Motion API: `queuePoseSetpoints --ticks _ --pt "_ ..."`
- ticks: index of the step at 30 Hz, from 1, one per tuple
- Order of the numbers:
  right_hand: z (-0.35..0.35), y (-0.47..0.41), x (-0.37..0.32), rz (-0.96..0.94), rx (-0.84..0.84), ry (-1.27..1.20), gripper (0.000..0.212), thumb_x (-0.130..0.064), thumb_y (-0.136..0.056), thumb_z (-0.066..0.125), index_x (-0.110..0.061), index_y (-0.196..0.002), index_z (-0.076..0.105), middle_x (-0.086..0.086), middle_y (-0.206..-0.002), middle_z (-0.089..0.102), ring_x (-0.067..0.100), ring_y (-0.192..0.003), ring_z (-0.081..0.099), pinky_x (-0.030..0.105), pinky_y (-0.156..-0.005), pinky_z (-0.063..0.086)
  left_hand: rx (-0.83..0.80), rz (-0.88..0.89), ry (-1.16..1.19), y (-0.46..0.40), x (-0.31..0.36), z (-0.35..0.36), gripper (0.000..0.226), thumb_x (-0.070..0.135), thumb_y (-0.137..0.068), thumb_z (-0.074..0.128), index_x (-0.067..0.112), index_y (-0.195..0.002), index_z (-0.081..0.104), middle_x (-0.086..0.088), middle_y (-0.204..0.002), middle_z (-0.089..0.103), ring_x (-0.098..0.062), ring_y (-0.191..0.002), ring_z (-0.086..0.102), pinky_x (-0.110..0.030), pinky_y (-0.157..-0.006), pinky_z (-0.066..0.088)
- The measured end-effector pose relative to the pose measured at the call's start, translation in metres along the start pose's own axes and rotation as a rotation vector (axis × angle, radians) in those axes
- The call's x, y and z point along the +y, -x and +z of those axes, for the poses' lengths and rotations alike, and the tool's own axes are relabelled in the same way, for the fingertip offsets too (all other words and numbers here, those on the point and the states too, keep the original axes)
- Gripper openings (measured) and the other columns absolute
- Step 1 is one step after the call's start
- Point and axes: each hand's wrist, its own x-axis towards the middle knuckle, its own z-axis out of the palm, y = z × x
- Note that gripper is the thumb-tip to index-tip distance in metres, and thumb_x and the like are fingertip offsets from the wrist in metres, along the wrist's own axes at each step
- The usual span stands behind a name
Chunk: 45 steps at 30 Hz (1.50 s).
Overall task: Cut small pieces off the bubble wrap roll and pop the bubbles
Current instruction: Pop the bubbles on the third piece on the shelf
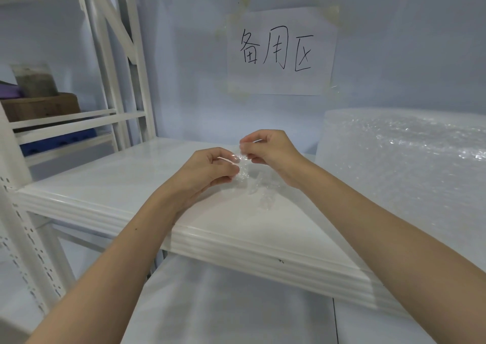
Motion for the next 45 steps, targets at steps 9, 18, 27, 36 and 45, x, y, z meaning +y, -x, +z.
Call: queuePoseSetpoints --ticks 9,18,27,36,45 --pt "-0.001 -0.010 0.020 0.056 0.043 0.001 0.005 -0.010 -0.082 0.072 -0.010 -0.087 0.070 0.002 -0.074 0.070 0.015 -0.071 0.063 0.026 -0.077 0.055 0.043 -0.039 -0.025 -0.007 -0.006 -0.004 0.027 0.027 -0.087 0.071 0.003 -0.100 0.071 -0.013 -0.091 0.070 -0.020 -0.082 0.066 -0.035 -0.089 0.057" --pt "0.003 -0.017 0.019 0.039 0.015 0.111 0.011 -0.010 -0.078 0.074 -0.007 -0.088 0.072 0.000 -0.073 0.071 0.011 -0.066 0.063 0.021 -0.069 0.050 0.112 -0.020 -0.164 -0.008 -0.008 -0.004 0.012 0.011 -0.089 0.068 0.002 -0.096 0.070 -0.014 -0.082 0.071 -0.018 -0.069 0.065 -0.029 -0.077 0.061" --pt "0.000 -0.022 0.031 0.040 -0.065 0.313 0.009 -0.016 -0.077 0.074 -0.008 -0.083 0.073 0.000 -0.081 0.076 0.011 -0.074 0.063 0.020 -0.061 0.044 0.168 0.010 -0.479 -0.010 -0.013 -0.005 0.005 0.018 -0.082 0.069 0.016 -0.084 0.073 0.008 -0.067 0.075 -0.007 -0.061 0.059 -0.023 -0.066 0.047" --pt "0.001 -0.028 0.038 0.035 -0.091 0.372 0.012 -0.017 -0.077 0.075 -0.008 -0.084 0.073 -0.001 -0.083 0.073 0.013 -0.082 0.066 0.029 -0.075 0.052 0.175 -0.002 -0.539 -0.011 -0.016 -0.007 0.009 0.026 -0.082 0.071 0.017 -0.080 0.071 0.003 -0.073 0.076 -0.014 -0.068 0.063 -0.027 -0.069 0.048" --pt "0.002 -0.022 0.036 0.060 -0.097 0.429 0.011 -0.017 -0.078 0.073 -0.008 -0.084 0.072 0.003 -0.080 0.075 0.020 -0.066 0.060 0.026 -0.052 0.048 0.153 0.008 -0.565 -0.010 -0.017 -0.008 0.013 0.025 -0.083 0.068 0.020 -0.075 0.077 0.006 -0.083 0.076 -0.015 -0.087 0.069 -0.030 -0.082 0.053"
